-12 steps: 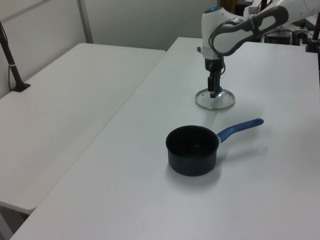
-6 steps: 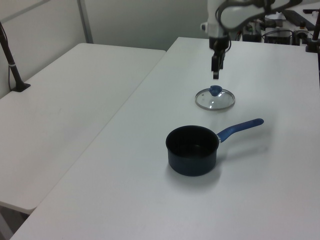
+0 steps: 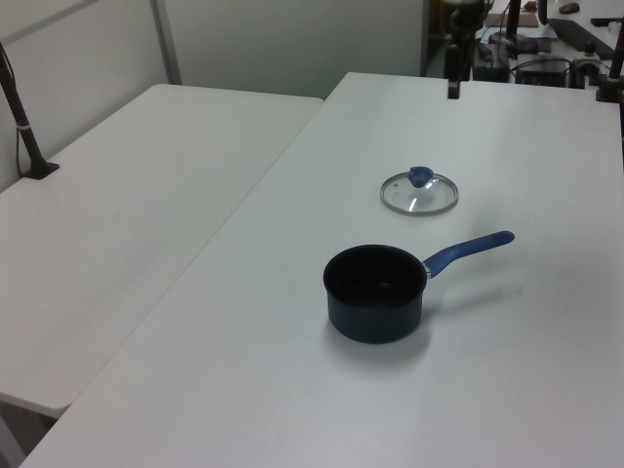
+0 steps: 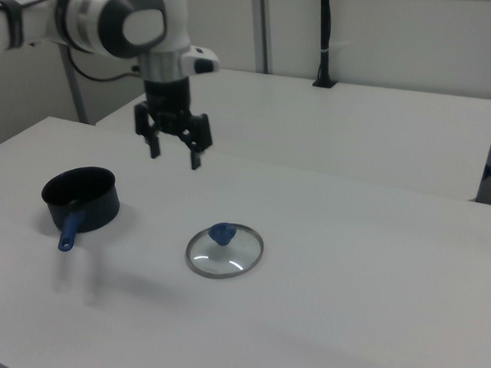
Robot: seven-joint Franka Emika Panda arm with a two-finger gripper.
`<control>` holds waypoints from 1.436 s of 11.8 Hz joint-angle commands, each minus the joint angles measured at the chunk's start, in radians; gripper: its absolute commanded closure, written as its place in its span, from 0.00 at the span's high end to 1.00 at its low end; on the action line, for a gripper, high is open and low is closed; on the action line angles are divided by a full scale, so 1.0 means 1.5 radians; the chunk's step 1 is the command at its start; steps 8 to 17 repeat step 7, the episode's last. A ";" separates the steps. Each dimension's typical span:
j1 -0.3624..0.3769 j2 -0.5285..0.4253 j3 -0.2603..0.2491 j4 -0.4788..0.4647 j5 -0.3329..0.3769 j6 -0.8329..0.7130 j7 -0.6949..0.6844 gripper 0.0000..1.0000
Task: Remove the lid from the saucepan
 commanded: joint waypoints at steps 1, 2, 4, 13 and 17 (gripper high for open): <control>0.026 -0.037 0.005 -0.010 -0.019 -0.061 0.025 1.00; 0.025 -0.044 0.009 -0.011 -0.025 -0.061 0.029 1.00; 0.021 -0.054 0.008 -0.006 -0.039 -0.063 0.092 1.00; 0.019 -0.051 0.009 -0.004 -0.038 -0.054 0.112 1.00; 0.019 -0.051 0.009 -0.004 -0.038 -0.054 0.112 1.00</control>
